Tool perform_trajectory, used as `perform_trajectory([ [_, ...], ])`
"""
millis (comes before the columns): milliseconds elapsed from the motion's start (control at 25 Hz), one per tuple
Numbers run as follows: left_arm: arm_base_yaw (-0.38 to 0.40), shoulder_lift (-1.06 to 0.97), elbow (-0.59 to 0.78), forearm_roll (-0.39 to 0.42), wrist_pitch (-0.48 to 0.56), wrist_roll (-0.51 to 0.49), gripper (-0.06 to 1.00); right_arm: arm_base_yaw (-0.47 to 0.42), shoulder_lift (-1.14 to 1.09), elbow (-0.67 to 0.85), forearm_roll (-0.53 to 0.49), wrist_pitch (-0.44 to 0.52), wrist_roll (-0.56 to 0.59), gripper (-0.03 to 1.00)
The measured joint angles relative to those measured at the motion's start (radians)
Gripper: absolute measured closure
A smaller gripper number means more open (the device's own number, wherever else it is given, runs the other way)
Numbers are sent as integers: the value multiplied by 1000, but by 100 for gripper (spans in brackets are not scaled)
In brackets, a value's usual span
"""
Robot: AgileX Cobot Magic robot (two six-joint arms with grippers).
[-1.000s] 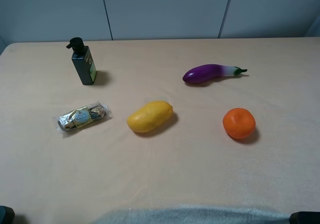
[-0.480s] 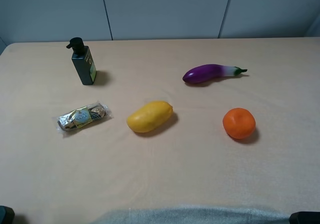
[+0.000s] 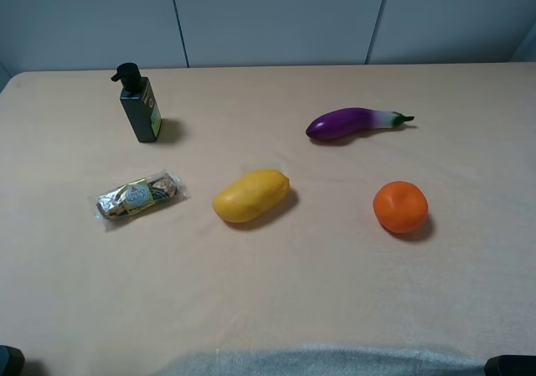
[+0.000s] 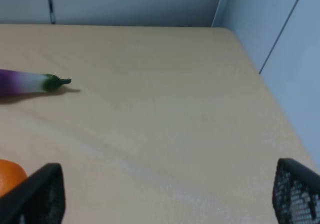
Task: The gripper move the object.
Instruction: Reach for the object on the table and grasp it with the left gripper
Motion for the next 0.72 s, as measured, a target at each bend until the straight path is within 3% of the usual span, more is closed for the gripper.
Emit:
perform_trajectory([
  [720, 0, 0, 0, 0, 0, 0, 18, 0, 0, 0, 0, 0, 0, 34],
])
